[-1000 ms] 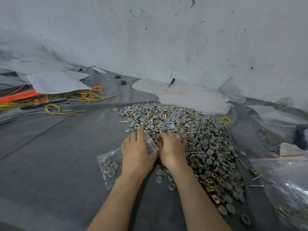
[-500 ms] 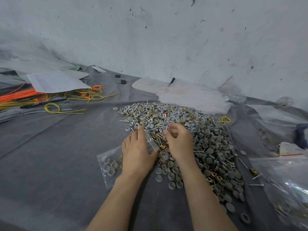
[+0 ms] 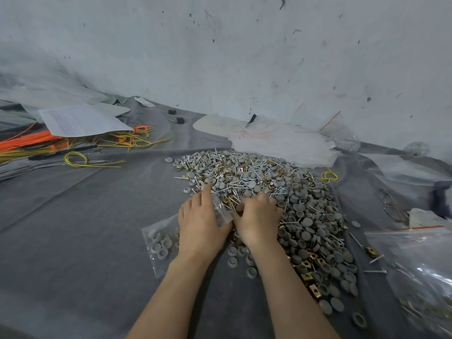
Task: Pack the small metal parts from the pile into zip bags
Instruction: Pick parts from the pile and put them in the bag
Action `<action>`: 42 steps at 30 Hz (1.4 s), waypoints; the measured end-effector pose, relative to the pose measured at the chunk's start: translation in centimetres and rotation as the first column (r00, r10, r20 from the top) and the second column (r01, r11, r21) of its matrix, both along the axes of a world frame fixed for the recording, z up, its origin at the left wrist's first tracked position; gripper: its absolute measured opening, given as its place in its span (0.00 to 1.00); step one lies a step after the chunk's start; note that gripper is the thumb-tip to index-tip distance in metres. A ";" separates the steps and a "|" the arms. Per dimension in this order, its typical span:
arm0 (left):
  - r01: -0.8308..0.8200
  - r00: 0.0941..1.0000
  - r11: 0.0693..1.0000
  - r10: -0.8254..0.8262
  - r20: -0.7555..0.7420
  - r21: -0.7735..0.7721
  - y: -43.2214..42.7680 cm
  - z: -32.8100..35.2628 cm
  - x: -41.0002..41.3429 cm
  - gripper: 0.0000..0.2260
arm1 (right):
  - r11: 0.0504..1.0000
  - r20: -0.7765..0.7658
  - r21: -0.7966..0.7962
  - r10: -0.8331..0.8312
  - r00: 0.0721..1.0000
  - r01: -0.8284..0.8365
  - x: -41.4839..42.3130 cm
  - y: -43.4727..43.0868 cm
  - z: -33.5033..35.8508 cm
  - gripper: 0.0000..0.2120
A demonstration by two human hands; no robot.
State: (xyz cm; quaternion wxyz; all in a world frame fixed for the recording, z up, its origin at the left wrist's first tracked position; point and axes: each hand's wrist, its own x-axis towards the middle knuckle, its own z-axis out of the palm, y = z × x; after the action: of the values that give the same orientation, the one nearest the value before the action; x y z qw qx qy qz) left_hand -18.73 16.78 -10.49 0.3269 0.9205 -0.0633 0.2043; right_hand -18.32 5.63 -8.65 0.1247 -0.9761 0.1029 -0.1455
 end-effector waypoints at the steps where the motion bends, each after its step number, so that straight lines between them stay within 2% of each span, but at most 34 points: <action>1: 0.001 1.000 1.000 -0.001 0.000 0.000 0.0 0.0 0.0 0.38 | 1.000 -0.009 -0.009 -0.007 1.000 0.007 0.1 0.2 0.0 0.13; 5: 0.003 1.000 1.000 -0.003 -0.008 0.008 0.0 0.0 0.0 0.38 | 0.999 0.029 0.036 -0.017 0.999 0.016 0.2 0.5 -0.1 0.08; 8: 0.002 1.000 1.000 -0.002 -0.015 0.014 0.1 0.0 0.0 0.39 | 0.979 0.137 0.201 0.006 0.990 -0.034 0.1 0.0 0.1 0.07; 11: 0.004 1.000 1.000 -0.004 -0.016 0.007 0.0 0.0 0.0 0.39 | 0.881 0.268 0.448 0.032 0.963 -0.154 0.2 -0.4 0.7 0.06; 15: 0.008 1.000 1.000 -0.008 -0.016 0.000 0.1 0.0 0.0 0.39 | 0.680 0.281 0.689 0.072 0.957 -0.253 0.0 -0.5 1.4 0.07; 18: 0.015 1.000 1.000 -0.015 -0.013 0.001 0.1 0.0 -0.1 0.39 | 0.587 0.200 0.745 0.255 0.946 -0.316 -0.3 -0.5 1.9 0.05; 20: 0.017 1.000 1.000 -0.017 -0.005 0.005 0.1 0.0 -0.1 0.38 | 0.558 0.163 0.737 0.401 0.902 -0.381 -0.6 -0.3 2.1 0.02; 22: 0.014 1.000 1.000 -0.014 -0.005 -0.003 0.1 0.0 -0.1 0.37 | 0.588 0.186 0.693 0.412 0.892 -0.417 -0.6 -0.1 2.1 0.03; 23: 0.012 1.000 1.000 -0.012 -0.009 -0.006 0.2 0.0 -0.1 0.37 | 0.648 0.217 0.643 0.357 0.908 -0.409 -0.6 -0.1 1.9 0.05; 25: 0.011 1.000 1.000 -0.011 -0.013 -0.004 0.1 0.1 -0.1 0.38 | 0.839 0.258 0.452 0.201 0.945 -0.302 -0.5 -0.2 1.4 0.07; 26: 0.010 1.000 1.000 -0.010 -0.014 -0.002 0.1 0.1 -0.1 0.38 | 0.917 0.241 0.334 0.141 0.960 -0.219 -0.5 -0.2 1.2 0.08; 28: 0.005 1.000 1.000 -0.006 -0.013 -0.002 0.1 0.1 -0.1 0.38 | 0.986 0.094 0.140 0.080 0.992 -0.093 -0.5 -0.1 0.7 0.11; 29: 0.001 1.000 1.000 -0.001 -0.012 -0.002 0.0 0.1 0.0 0.38 | 0.994 0.017 0.083 0.065 0.998 -0.066 -0.5 0.0 0.5 0.12; 31: -0.003 1.000 1.000 0.003 -0.013 -0.002 0.0 0.1 -0.1 0.38 | 0.998 -0.044 0.046 0.054 0.998 -0.052 -0.4 0.3 0.4 0.11; 40: 0.007 1.000 1.000 -0.007 -0.014 -0.012 0.0 0.1 -0.1 0.38 | 0.997 -0.135 0.043 0.062 0.989 -0.057 0.0 0.6 0.4 0.08; 42: 0.004 1.000 1.000 -0.004 -0.015 -0.004 0.0 0.1 -0.1 0.38 | 0.996 -0.115 0.068 0.070 0.991 -0.062 -0.1 0.4 0.5 0.08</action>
State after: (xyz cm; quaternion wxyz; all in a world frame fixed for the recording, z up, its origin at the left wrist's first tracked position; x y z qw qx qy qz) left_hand -18.82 16.79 -10.39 0.3296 0.9212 -0.0622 0.1969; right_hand -18.38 6.08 -8.18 0.1545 -0.9813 0.0822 -0.0805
